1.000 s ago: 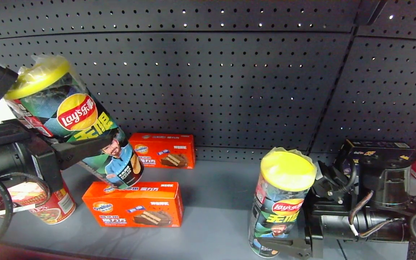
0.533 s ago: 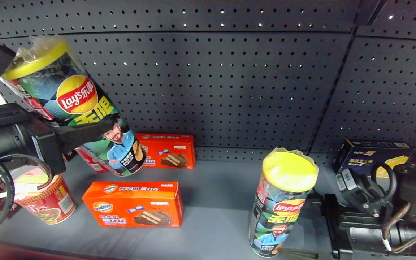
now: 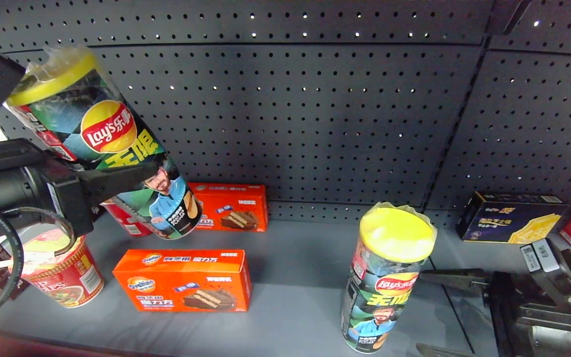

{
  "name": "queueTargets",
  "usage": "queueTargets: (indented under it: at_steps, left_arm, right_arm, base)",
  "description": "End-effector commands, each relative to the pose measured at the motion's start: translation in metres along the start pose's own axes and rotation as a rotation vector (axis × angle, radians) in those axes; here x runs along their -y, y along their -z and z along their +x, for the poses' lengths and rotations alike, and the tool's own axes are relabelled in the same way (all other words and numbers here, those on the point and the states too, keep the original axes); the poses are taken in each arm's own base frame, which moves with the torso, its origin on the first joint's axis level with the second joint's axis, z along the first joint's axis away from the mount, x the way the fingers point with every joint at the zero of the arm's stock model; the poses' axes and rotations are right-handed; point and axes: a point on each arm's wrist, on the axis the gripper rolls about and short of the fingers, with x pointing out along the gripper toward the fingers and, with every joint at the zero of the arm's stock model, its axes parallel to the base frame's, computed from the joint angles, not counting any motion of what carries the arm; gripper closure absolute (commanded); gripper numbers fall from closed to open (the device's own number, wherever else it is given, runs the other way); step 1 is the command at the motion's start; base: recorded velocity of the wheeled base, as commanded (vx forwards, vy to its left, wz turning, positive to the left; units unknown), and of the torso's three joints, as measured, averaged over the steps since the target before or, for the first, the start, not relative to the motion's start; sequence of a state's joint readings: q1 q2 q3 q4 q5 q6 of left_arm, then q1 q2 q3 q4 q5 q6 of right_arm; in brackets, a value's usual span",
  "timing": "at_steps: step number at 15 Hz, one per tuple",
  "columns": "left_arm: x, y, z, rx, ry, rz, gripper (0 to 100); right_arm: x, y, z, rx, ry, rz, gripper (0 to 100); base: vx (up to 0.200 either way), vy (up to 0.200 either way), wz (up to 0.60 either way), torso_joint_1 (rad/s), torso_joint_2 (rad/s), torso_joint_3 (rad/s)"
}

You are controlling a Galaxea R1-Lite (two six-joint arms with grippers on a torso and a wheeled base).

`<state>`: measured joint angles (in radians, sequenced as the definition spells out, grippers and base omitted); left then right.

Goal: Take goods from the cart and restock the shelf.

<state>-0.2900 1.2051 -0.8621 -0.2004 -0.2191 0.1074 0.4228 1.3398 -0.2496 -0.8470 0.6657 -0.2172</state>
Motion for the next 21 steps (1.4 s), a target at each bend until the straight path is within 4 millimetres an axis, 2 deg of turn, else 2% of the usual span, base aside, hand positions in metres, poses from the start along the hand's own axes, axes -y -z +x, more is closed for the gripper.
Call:
queueTargets:
  at_steps: [1,5,8,11,13,14,16,21]
  left_arm:
    - [0.000,0.001,0.002,-0.005,0.001,-0.001,100]
    - [0.000,0.000,0.002,-0.001,0.002,0.000,100]
    - [0.002,0.000,0.001,0.001,0.015,0.003,100]
    - [0.009,-0.012,0.004,0.029,0.060,0.013,100]
    - [0.016,-0.020,0.023,0.024,0.114,0.016,100]
    - [0.018,-0.019,0.027,0.016,0.125,0.016,100]
    - [0.030,-0.013,0.054,-0.035,0.193,0.014,100]
    - [0.048,-0.011,0.099,-0.068,0.298,0.019,100]
  right_arm:
    - [0.002,-0.005,-0.006,0.019,0.061,-0.020,0]
    - [-0.001,-0.011,-0.011,0.039,0.117,-0.031,0]
    - [-0.015,-0.020,-0.025,0.090,0.108,-0.005,0]
    - [-0.026,-0.025,-0.040,0.081,0.131,0.000,0]
    - [-0.036,-0.028,-0.056,0.080,0.157,0.001,0]
    - [-0.038,-0.029,-0.059,0.083,0.168,0.001,0]
    - [-0.045,-0.029,-0.068,0.087,0.197,0.021,0]
    - [-0.046,-0.031,-0.072,0.110,0.217,0.052,0]
  base:
    - [0.000,0.000,0.00,0.000,0.00,0.000]
    - [0.000,0.000,0.00,0.000,0.00,0.000]
    - [0.000,0.000,0.00,0.000,0.00,0.000]
    - [0.000,0.000,0.00,0.000,0.00,0.000]
    - [0.000,0.000,0.00,0.000,0.00,0.000]
    - [0.000,0.000,0.00,0.000,0.00,0.000]
    - [0.000,0.000,0.00,0.000,0.00,0.000]
    - [0.000,0.000,0.00,0.000,0.00,0.000]
